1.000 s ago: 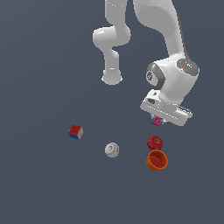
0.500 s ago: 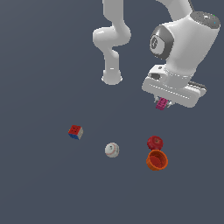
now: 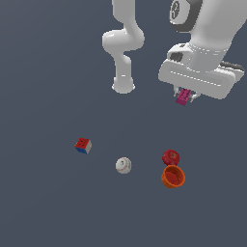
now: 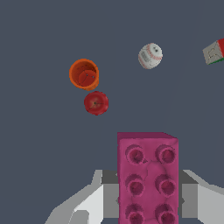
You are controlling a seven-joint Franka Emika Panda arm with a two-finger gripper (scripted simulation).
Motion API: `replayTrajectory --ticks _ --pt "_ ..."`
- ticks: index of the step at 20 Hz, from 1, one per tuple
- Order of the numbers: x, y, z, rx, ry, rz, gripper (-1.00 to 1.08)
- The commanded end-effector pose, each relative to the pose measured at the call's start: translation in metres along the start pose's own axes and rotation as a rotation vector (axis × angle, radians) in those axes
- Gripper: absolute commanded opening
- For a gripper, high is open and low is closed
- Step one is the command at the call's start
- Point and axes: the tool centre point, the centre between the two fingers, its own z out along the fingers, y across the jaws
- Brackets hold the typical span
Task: Pick up a designated object from a clutter of objects.
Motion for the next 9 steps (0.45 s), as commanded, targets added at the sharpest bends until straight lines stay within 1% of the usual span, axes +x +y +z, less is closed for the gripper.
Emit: replayTrajectory --ticks 1,5,9 --pt "0.0 0.002 -0.013 -0.001 -0.001 0.0 -1.0" --pt "0.001 0.003 -0.024 -0.001 0.0 0.001 -1.0" --pt "0.002 0.003 -0.028 -0.001 0.0 0.001 -1.0"
